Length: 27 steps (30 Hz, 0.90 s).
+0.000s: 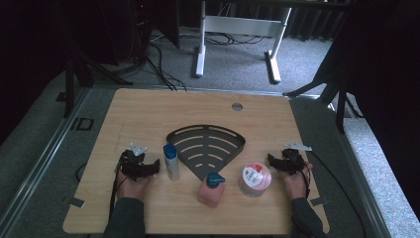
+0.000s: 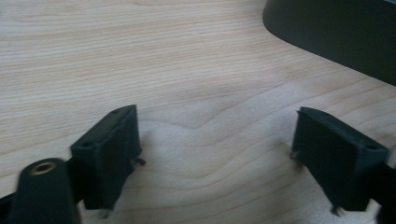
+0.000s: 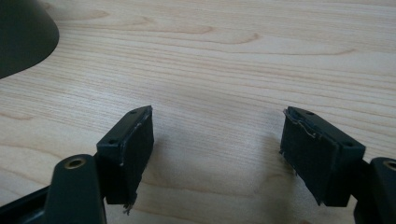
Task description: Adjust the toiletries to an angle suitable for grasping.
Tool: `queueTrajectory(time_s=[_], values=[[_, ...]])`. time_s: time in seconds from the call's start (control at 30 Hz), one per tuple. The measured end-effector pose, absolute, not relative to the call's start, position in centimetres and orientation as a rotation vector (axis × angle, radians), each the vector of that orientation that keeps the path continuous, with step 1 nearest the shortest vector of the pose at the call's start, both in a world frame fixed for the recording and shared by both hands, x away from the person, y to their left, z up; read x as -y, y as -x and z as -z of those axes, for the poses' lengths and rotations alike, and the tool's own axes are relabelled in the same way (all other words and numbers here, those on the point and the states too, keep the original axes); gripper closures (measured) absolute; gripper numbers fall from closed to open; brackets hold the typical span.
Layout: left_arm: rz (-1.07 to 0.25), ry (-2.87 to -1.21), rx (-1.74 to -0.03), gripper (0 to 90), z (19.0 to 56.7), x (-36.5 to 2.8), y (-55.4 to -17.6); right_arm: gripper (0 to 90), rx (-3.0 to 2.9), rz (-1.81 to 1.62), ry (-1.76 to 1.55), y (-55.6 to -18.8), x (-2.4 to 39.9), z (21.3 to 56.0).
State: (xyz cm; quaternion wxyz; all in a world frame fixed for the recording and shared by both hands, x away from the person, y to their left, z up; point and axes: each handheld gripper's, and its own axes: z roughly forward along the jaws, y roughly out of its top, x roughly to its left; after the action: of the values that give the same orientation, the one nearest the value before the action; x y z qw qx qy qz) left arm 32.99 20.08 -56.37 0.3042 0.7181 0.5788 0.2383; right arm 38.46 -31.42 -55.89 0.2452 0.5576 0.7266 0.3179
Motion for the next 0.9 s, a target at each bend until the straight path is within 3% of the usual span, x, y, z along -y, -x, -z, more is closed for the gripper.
queueTrajectory(time_s=[0.3, 0.37, 0.43, 0.53, 0.73, 0.9], values=[[-0.63, -1.906, -1.506, 20.9, 56.3, -20.0, -32.7, 25.2, -1.984, -0.865, -1.522, -38.3, 31.3, 55.9], [-0.632, -1.906, -1.492, 29.2, 56.2, -20.1, -32.5, 25.2, -1.986, -0.867, -1.52, -38.3, 31.3, 55.9], [-0.629, -1.917, -1.509, 44.6, 55.9, -20.1, -32.2, 25.2, -1.987, -0.867, -1.519, -38.3, 31.3, 55.9], [-0.638, -1.953, -1.503, 56.6, 55.6, -19.9, -31.9, 25.1, -1.987, -0.868, -1.52, -38.3, 31.3, 55.9], [-0.571, -1.955, -1.478, 67.3, 54.9, -19.8, -31.4, 24.8, -1.99, -0.868, -1.517, -38.3, 31.3, 55.9], [-0.557, -1.964, -1.444, 83.3, 54.5, -19.8, -30.9, 24.8, -1.991, -0.868, -1.516, -38.3, 31.3, 55.9]])
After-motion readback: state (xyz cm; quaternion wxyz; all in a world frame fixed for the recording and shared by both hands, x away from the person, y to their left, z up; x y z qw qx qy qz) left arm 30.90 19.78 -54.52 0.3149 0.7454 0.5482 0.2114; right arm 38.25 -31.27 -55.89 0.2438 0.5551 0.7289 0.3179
